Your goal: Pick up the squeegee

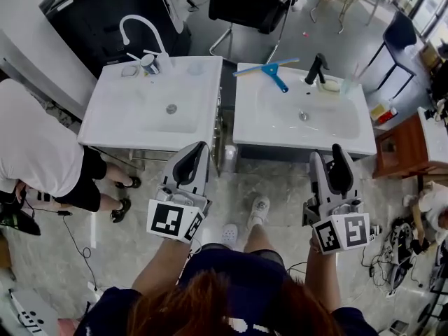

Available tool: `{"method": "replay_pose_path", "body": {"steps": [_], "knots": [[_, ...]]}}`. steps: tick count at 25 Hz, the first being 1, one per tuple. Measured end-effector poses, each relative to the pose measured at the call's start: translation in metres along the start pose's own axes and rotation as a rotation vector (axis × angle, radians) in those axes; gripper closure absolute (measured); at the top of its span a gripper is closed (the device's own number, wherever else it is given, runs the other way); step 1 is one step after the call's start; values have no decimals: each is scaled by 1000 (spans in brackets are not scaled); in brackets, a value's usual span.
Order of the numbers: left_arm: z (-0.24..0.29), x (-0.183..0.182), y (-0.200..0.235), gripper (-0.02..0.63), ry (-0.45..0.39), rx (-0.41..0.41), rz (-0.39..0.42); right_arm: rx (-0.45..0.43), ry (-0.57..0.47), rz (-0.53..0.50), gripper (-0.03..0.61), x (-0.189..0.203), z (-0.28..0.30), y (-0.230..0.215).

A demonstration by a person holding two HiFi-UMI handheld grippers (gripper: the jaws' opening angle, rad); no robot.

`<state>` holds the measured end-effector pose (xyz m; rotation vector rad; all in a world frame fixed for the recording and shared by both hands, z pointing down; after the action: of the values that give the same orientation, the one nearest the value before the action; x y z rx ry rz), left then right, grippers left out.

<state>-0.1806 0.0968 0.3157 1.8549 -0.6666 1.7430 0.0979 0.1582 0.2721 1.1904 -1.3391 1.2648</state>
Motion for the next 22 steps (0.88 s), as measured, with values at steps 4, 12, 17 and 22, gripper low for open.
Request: {"method": "replay_pose_path", "body": {"steps": [4, 12, 17, 22], "knots": [[32, -1, 12, 594, -4, -42, 10, -36, -36, 2, 336, -7, 39, -19], [118, -3, 12, 594, -22, -123, 20, -162, -51, 11, 324, -17, 116, -71], [156, -2, 13, 594, -33, -154, 13, -206, -23, 12, 310, -16, 152, -92], [179, 2, 14, 594, -8, -183, 13, -225, 5, 30, 282, -8, 176, -110]]}}
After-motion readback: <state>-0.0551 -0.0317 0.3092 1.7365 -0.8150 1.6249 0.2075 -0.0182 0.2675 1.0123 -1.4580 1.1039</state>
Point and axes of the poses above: the fingertips, and each gripper's own axes: z forward along the fingers, y to its left, x out of its underside, the point moved 6 cm from there along -z, backward along the fingers, and after that the axes turned 12 degrees about x, right-handed, at the moved point
